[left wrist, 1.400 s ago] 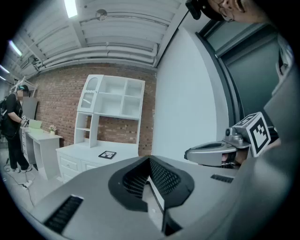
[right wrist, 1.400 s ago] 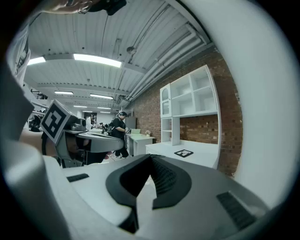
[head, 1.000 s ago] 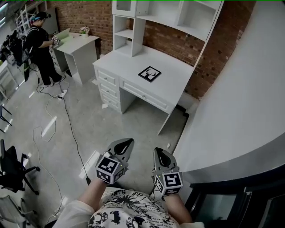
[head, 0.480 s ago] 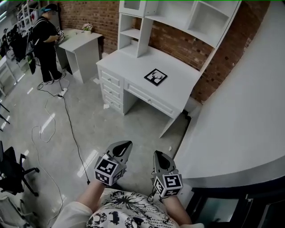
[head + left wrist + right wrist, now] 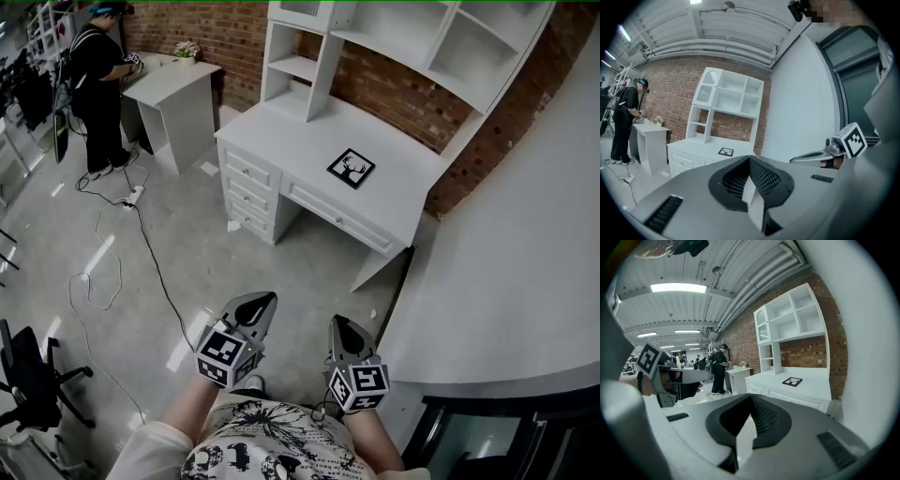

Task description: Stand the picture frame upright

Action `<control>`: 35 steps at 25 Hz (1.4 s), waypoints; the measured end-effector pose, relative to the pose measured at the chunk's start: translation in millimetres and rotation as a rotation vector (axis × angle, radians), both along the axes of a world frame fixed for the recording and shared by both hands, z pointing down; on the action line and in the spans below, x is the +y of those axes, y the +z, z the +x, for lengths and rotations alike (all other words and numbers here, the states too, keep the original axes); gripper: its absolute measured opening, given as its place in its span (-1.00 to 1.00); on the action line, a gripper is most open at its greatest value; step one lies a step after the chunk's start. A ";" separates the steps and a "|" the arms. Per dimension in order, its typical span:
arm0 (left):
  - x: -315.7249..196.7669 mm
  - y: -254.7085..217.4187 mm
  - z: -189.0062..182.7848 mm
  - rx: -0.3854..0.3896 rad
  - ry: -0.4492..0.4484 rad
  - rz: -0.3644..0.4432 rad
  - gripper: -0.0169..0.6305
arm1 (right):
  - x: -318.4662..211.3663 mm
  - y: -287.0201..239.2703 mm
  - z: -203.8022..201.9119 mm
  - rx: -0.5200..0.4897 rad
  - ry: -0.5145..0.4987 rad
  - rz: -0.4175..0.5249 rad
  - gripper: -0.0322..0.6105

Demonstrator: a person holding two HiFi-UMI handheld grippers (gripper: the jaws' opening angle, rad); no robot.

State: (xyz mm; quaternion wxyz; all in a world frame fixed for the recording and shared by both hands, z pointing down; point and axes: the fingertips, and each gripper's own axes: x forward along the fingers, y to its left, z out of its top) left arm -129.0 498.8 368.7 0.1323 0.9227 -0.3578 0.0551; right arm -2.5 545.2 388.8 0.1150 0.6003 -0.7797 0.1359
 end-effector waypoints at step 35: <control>-314.4 29.4 114.3 -0.023 -0.181 -0.064 -0.92 | -346.4 19.7 136.8 -0.054 -0.151 -0.009 -0.88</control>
